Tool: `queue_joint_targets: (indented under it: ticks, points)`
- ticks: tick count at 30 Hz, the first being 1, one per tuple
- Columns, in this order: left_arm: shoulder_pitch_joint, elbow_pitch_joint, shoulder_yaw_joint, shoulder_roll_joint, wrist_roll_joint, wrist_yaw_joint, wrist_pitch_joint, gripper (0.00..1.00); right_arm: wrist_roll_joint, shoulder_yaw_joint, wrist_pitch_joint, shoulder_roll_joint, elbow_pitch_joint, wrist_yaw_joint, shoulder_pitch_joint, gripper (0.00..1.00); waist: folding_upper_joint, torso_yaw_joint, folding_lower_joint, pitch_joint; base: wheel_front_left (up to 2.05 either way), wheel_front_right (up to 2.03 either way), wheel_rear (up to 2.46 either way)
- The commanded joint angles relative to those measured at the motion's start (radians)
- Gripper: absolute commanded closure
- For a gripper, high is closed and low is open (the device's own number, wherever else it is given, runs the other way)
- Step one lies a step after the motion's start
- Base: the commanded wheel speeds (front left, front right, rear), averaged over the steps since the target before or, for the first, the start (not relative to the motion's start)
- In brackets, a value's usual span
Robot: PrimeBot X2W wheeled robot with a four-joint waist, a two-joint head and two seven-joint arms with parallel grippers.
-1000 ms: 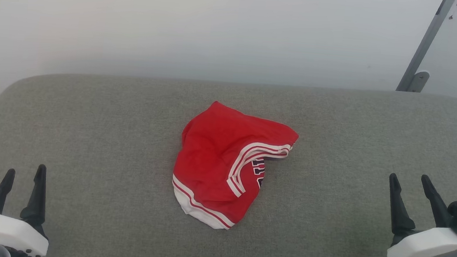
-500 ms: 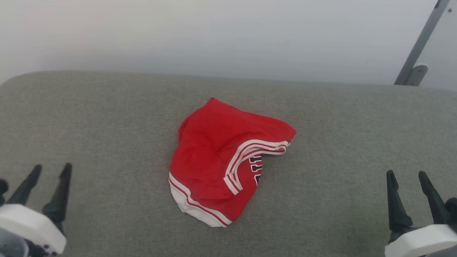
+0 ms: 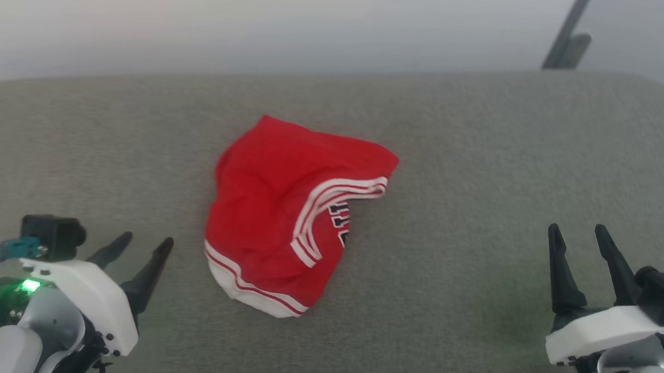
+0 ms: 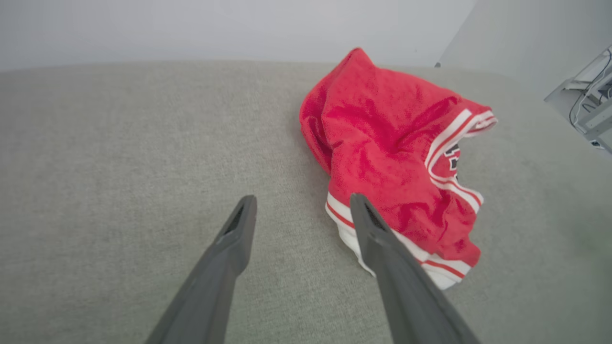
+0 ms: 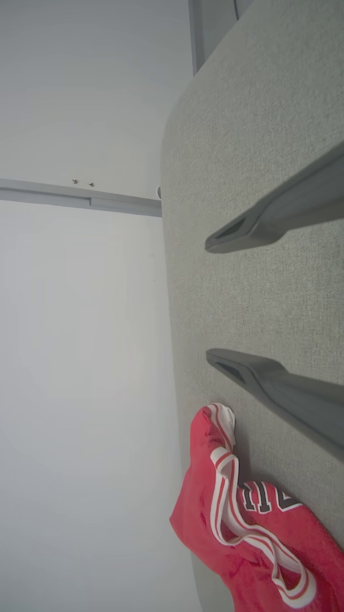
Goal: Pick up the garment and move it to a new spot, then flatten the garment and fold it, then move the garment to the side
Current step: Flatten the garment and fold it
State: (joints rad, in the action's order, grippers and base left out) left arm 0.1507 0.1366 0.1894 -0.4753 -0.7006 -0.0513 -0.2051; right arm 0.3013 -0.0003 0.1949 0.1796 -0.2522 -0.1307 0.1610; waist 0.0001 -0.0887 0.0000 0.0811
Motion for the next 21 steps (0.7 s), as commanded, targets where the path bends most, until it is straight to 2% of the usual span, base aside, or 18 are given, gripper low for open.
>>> queue_joint_targets:
  ticks: [1, 8, 16, 21]
  points:
    - [0.023, -0.004, 0.013, -0.006, -0.018, 0.006, -0.042, 0.00, 0.003, 0.006, 0.012, -0.008, -0.005, 0.000, 0.018, 0.00, -0.0001, -0.037, 0.0000, 0.041, 0.00, 0.00, 0.00]
    - [0.051, 0.005, 0.059, -0.014, -0.018, 0.018, -0.157, 0.00, 0.006, 0.016, 0.030, -0.018, -0.031, 0.000, 0.039, 0.00, -0.0001, -0.069, 0.0000, 0.078, 0.00, 0.00, 0.00]
    - [0.084, 0.024, 0.109, -0.006, -0.038, 0.066, -0.325, 0.00, 0.014, 0.030, 0.050, -0.022, -0.058, 0.000, 0.066, 0.00, -0.0001, -0.089, 0.0000, 0.103, 0.00, 0.00, 0.00]
    - [0.109, 0.024, 0.138, -0.005, -0.029, 0.079, -0.382, 0.00, 0.014, 0.037, 0.056, -0.022, -0.070, 0.000, 0.077, 0.00, -0.0001, -0.092, 0.0000, 0.116, 0.00, 0.00, 0.00]
